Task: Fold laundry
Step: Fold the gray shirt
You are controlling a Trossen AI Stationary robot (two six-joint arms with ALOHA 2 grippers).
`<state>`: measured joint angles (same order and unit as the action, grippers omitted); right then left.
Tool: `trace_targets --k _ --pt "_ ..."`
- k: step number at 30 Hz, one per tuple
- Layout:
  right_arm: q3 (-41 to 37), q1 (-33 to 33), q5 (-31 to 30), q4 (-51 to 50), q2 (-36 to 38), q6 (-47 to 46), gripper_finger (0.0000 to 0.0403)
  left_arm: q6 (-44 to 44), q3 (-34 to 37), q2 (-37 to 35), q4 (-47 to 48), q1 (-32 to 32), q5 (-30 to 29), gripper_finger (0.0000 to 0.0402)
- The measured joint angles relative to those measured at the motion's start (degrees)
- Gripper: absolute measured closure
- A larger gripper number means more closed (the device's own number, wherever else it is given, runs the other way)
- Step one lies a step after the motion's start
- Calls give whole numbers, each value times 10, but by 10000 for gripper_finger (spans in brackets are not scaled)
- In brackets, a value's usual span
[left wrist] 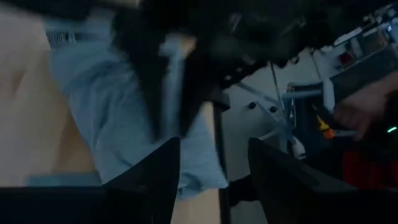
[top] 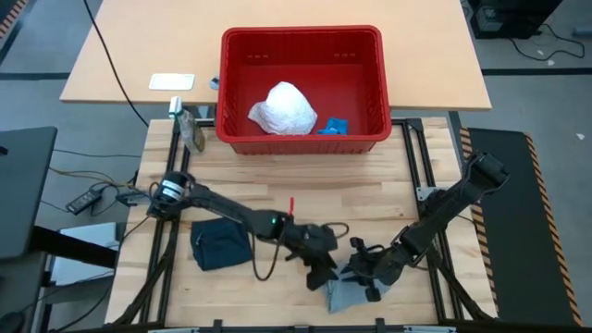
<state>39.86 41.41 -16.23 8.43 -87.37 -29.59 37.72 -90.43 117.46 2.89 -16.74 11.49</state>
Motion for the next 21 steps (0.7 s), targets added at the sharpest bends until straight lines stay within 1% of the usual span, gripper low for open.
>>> trace_targets --k 4,5,7,11,15,16,18,21 --pt "0 5 68 -18 41 -31 300 16 1 44 -46 -5 -1 226" --pt "0 8 78 -25 46 -33 300 21 1 56 -59 -6 -1 228" --pt "0 14 83 -39 45 -30 300 33 0 79 -49 -8 2 230" --pt "0 21 69 -58 12 -12 300 65 3 116 -12 -5 14 233" --pt "0 20 63 -31 -35 -5 300 65 0 118 -44 3 4 233" --pt "0 20 70 -34 -44 -13 300 66 1 118 -50 6 -1 233" --pt "0 20 103 -54 -56 -52 300 66 1 119 -63 11 -6 233" --pt "4 29 141 -102 -57 -117 300 67 1 119 -88 24 -9 233"
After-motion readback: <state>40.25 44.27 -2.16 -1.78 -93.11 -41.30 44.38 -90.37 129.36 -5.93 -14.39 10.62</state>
